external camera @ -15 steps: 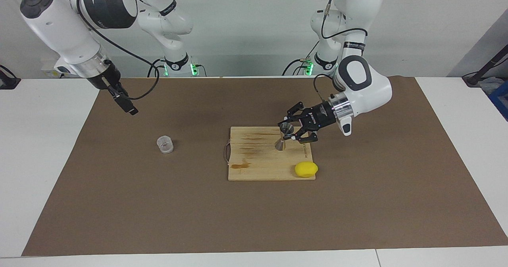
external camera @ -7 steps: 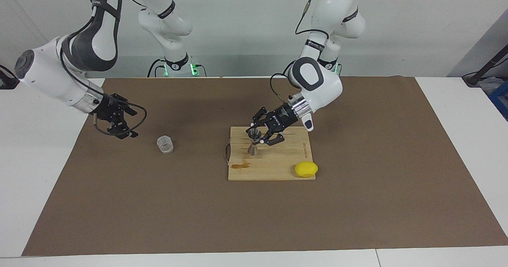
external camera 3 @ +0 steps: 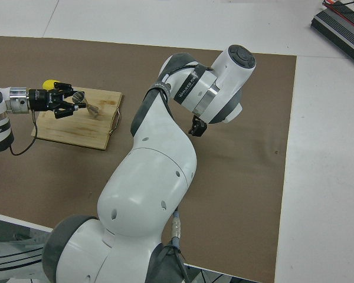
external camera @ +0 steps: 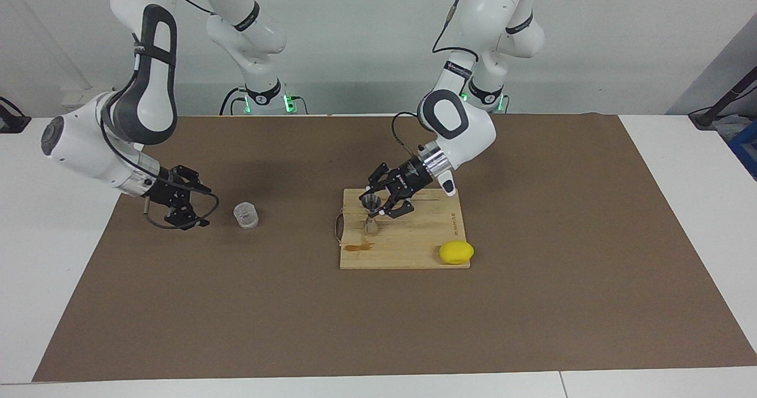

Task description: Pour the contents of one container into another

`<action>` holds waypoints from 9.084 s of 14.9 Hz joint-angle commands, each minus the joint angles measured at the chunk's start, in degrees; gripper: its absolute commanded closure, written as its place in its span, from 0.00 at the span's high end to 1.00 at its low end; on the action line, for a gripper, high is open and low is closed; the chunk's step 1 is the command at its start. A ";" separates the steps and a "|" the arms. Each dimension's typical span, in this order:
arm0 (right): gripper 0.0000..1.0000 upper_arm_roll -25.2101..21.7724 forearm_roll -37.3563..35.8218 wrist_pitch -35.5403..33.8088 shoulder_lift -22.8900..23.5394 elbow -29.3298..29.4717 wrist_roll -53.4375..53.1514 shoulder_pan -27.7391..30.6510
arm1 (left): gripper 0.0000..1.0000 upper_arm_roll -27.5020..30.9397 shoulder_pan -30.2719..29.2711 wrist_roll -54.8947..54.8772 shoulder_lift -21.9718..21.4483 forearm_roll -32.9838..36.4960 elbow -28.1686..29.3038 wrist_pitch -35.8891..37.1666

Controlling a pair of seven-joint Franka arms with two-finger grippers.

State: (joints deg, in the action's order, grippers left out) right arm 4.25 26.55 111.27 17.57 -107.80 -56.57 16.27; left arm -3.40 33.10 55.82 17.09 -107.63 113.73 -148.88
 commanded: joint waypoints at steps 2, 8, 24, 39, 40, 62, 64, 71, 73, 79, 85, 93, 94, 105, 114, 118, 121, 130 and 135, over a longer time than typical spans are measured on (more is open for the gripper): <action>1.00 0.23 6.13 2.98 4.49 -2.32 6.21 1.22 | 0.00 0.94 1.44 -3.96 0.13 -2.14 -0.09 -1.33; 1.00 0.32 9.39 3.25 3.61 -5.40 6.91 0.52 | 0.00 1.03 1.18 -6.87 1.01 -1.88 -0.18 -1.33; 0.44 0.59 9.75 2.11 1.15 -7.78 8.76 -2.98 | 0.99 1.03 1.36 -7.04 1.28 -1.79 -0.18 -1.42; 0.02 0.59 9.48 7.72 -2.45 -2.94 -6.34 -12.13 | 1.00 -0.03 1.10 -1.77 -6.36 -1.27 0.79 3.31; 0.05 0.59 8.79 9.39 -2.37 -2.59 -7.75 -13.53 | 1.00 0.32 0.40 -1.77 -6.89 -0.92 0.79 5.85; 0.00 0.59 -19.41 5.81 5.54 21.66 -43.36 -33.05 | 1.00 0.85 -21.14 -15.24 -15.41 90.03 -21.36 43.92; 0.00 0.67 -22.67 5.27 5.37 22.11 -43.27 -34.45 | 1.00 1.11 -24.12 -27.99 -16.30 92.94 -21.36 45.86; 0.00 0.67 -27.34 4.92 5.54 22.20 -43.36 -38.06 | 1.00 2.51 -26.68 -47.21 -17.44 103.24 -21.97 57.52; 0.00 0.67 -29.00 4.92 5.72 22.20 -43.36 -39.11 | 1.00 4.01 -26.68 -47.47 -17.44 102.89 -22.93 63.42; 0.00 0.67 -34.36 4.66 6.07 21.67 -43.36 -41.49 | 1.00 4.89 -26.59 -47.39 -18.94 102.97 -22.06 65.56; 0.00 0.67 -40.69 4.83 7.21 21.67 -43.53 -43.34 | 1.00 4.81 -26.42 -47.38 -19.03 102.98 -21.97 65.30; 0.00 0.67 -45.54 4.92 7.13 20.62 -43.53 -44.47 | 1.00 4.72 -26.33 -54.75 -19.20 104.64 -20.48 62.48; 0.00 0.67 -45.80 5.10 7.13 20.27 -43.53 -44.65 | 1.00 4.28 -27.20 -56.94 -18.94 105.60 -20.83 62.74; 0.00 0.76 -51.86 5.71 7.30 20.26 -43.45 -45.97 | 1.00 -0.99 -33.89 -58.72 -19.03 107.18 -21.09 64.85; 0.01 0.67 -56.43 5.10 7.83 19.82 -43.18 -47.29 | 1.00 -1.26 -33.28 -57.85 -19.02 107.11 -21.62 60.81; 0.01 0.68 -57.49 4.92 7.83 19.82 -43.10 -47.38 | 1.00 -1.26 -33.10 -57.93 -19.82 107.11 -20.65 60.63; 0.01 0.68 -57.58 4.83 7.83 19.82 -43.10 -47.38 | 1.00 -1.17 -33.80 -58.02 -19.90 107.19 -20.65 61.34; 0.00 0.76 -56.61 3.96 8.18 20.70 -43.10 -47.38 | 1.00 -1.08 -33.89 -58.02 -19.90 107.19 -20.65 61.34; 0.00 0.76 -56.44 3.17 8.18 20.88 -42.92 -47.29 | 1.00 -1.08 -33.89 -58.02 -19.90 107.19 -20.65 61.25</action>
State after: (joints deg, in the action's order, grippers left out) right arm 4.81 -29.33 115.80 25.47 -87.83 -98.62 -31.06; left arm -4.05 -0.21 -2.07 -1.40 -1.03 91.80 -87.15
